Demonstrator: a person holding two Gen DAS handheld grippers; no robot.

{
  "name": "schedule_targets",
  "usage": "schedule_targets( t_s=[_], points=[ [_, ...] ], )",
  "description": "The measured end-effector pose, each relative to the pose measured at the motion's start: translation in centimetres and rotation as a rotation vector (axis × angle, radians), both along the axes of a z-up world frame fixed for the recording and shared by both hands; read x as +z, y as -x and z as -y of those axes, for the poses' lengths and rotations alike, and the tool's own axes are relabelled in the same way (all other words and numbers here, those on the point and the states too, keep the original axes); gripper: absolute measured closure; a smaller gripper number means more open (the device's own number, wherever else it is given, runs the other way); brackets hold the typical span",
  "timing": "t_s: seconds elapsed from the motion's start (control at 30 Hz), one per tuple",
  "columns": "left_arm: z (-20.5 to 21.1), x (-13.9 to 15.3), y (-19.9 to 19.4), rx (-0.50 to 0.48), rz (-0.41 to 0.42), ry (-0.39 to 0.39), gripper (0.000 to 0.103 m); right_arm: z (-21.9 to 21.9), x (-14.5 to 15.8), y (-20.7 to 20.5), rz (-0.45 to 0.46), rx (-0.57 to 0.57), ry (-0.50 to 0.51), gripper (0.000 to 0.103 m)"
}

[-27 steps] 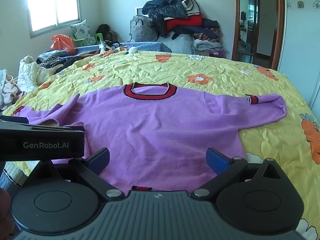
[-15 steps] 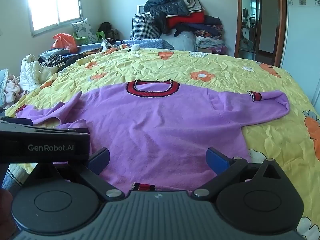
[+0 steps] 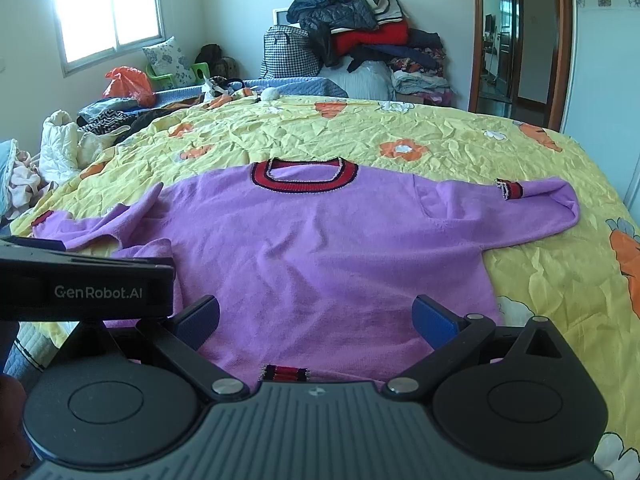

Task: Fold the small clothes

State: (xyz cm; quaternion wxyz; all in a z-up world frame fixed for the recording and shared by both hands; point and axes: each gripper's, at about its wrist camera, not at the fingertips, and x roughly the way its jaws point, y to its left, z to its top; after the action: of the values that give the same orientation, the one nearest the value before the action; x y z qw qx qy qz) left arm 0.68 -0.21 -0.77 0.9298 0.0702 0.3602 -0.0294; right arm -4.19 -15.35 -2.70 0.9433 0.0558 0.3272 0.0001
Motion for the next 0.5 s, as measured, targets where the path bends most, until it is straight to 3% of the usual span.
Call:
schedule_targets(
  t_s=[0.5],
  points=[
    [-0.06, 0.28, -0.04, 0.003, 0.001, -0.002, 0.000, 0.08, 0.23, -0.34, 0.000, 0.012, 0.008, 0.000]
  ],
)
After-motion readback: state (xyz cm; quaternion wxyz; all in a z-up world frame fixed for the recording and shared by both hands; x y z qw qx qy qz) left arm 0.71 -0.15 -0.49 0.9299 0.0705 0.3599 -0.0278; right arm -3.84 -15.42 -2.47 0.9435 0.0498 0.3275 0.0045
